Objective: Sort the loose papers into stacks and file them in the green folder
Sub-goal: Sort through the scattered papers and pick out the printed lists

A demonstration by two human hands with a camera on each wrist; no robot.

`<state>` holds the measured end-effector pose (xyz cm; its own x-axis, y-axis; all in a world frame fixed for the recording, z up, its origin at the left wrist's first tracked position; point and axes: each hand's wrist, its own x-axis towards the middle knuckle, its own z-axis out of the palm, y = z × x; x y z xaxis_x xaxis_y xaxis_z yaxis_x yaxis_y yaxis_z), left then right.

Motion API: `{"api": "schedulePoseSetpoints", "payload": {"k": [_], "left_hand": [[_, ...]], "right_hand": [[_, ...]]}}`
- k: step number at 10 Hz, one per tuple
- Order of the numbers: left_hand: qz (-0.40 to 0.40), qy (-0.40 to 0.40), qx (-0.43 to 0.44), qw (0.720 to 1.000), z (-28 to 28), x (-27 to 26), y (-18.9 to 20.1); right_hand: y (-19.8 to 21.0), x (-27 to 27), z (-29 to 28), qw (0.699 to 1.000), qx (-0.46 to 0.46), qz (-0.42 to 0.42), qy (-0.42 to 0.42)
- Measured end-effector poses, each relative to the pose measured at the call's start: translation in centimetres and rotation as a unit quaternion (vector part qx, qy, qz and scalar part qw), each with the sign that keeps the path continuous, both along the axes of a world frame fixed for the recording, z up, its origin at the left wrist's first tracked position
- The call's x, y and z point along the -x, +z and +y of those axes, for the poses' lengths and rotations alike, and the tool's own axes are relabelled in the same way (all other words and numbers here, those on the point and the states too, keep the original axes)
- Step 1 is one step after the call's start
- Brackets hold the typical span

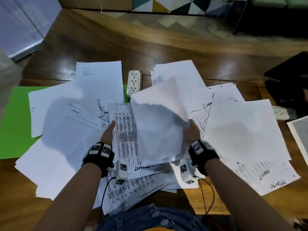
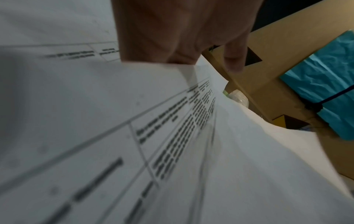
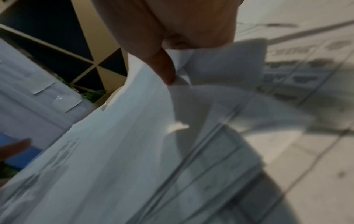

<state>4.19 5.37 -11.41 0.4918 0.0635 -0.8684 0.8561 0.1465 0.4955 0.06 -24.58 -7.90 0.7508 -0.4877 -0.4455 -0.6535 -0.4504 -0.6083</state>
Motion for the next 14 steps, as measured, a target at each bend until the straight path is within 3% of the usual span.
{"api": "schedulePoseSetpoints", "payload": {"k": [1, 2, 3, 4, 5, 6, 7, 8, 9, 10, 12, 14], "left_hand": [[-0.026, -0.017, 0.002, 1.000, 1.1, -0.4, -2.7], [-0.035, -0.045, -0.033, 0.998, 0.6, -0.1, -0.8], [-0.045, -0.051, -0.048, 0.997, -0.2, 0.2, 1.3], [-0.052, -0.068, -0.045, 0.995, -0.5, 0.1, 1.3], [-0.082, -0.094, -0.078, 0.989, -0.2, 0.3, 0.5], [-0.108, -0.120, -0.100, 0.982, 0.8, 0.0, -1.5], [-0.129, -0.121, -0.074, 0.982, 3.8, -0.6, -7.5], [-0.142, -0.122, -0.032, 0.982, 3.0, -0.4, -2.7], [-0.127, -0.133, 0.011, 0.983, 2.2, -0.7, 1.2], [-0.125, -0.117, 0.030, 0.985, 2.1, -2.2, 1.1], [-0.149, -0.068, -0.034, 0.986, 1.1, -6.0, 0.3], [-0.139, -0.035, -0.101, 0.985, 0.9, -6.5, -0.5]], "right_hand": [[-1.2, 0.9, 2.8, 0.999, -0.030, 0.035, 0.018], [-1.5, 0.6, 4.2, 0.998, 0.033, 0.042, 0.043], [-1.4, 0.5, 4.8, 0.989, 0.038, 0.066, 0.127], [-1.7, 0.2, 5.7, 0.982, -0.063, 0.043, 0.175], [-1.9, 0.1, 6.5, 0.967, -0.065, 0.059, 0.239], [-1.4, -0.7, 5.8, 0.975, -0.064, 0.042, 0.207], [0.0, -3.3, 3.1, 0.990, -0.043, 0.006, 0.138], [1.2, -7.3, -1.6, 0.996, 0.022, -0.017, 0.088], [2.0, -11.7, -6.4, 0.994, 0.095, 0.012, 0.053], [1.9, -15.2, -9.7, 0.989, 0.139, 0.040, 0.028], [0.2, -18.5, -11.2, 0.962, 0.183, 0.189, 0.066], [-5.5, -20.8, -13.6, 0.939, 0.203, 0.260, 0.100]]}}
